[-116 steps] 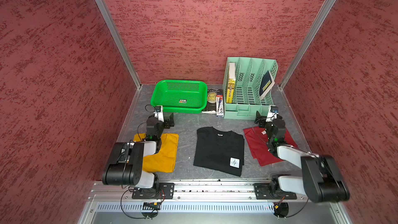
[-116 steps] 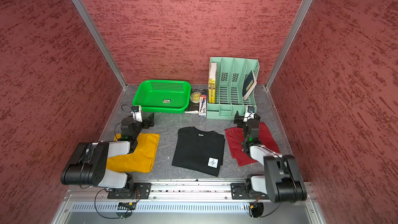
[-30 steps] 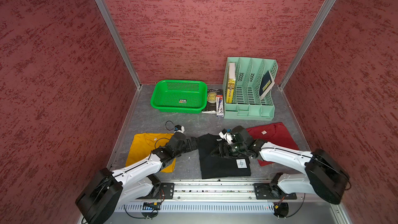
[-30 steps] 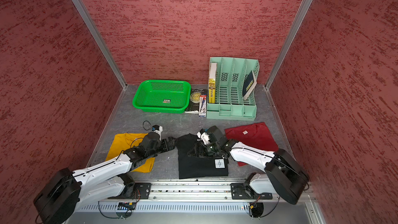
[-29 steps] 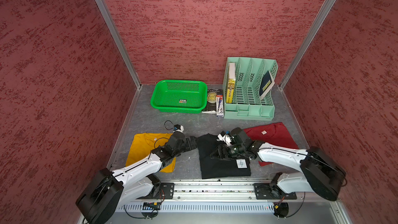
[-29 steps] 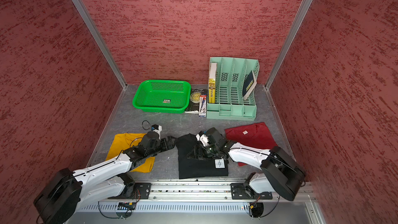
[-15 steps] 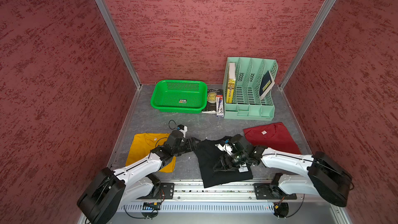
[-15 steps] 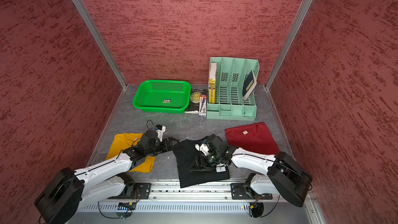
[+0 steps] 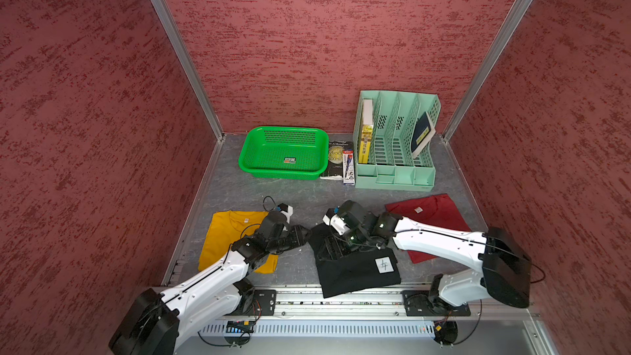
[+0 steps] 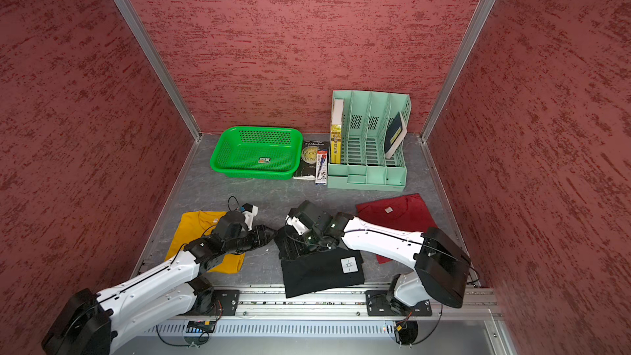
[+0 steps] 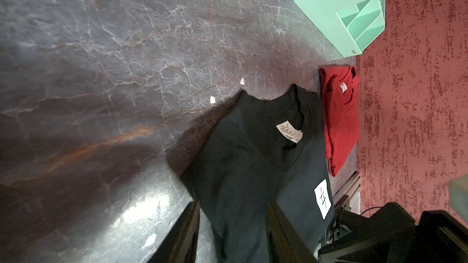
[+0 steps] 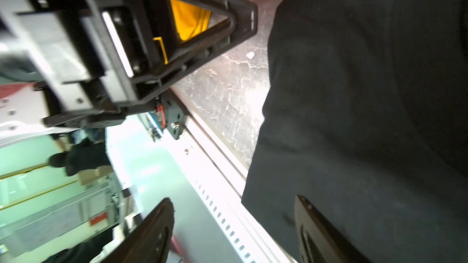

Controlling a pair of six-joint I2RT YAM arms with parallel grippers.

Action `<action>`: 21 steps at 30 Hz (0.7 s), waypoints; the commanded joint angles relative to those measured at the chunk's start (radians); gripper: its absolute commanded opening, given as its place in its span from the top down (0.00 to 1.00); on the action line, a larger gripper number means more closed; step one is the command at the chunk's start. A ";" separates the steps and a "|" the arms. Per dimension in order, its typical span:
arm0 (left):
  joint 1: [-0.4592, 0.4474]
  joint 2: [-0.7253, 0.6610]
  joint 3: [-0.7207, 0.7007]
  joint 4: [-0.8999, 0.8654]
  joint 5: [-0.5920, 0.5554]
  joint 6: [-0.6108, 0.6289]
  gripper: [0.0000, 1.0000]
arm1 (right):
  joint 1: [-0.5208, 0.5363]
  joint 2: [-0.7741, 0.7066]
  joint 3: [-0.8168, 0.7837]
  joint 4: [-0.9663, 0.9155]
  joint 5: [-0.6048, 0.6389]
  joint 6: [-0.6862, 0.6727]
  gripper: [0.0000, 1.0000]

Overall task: Put the folded t-shirts into the basket
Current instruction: Adjust the T-shirt at the center of the board.

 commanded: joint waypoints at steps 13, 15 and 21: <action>-0.020 0.421 0.013 0.395 0.132 -0.011 0.64 | -0.045 -0.052 0.041 -0.287 0.424 0.020 0.15; -0.024 0.470 0.043 0.401 0.138 0.003 0.76 | -0.073 -0.080 0.036 -0.325 0.456 0.024 0.15; -0.049 0.569 0.116 0.431 0.157 0.051 0.61 | -0.152 -0.173 0.013 -0.374 0.488 -0.004 0.13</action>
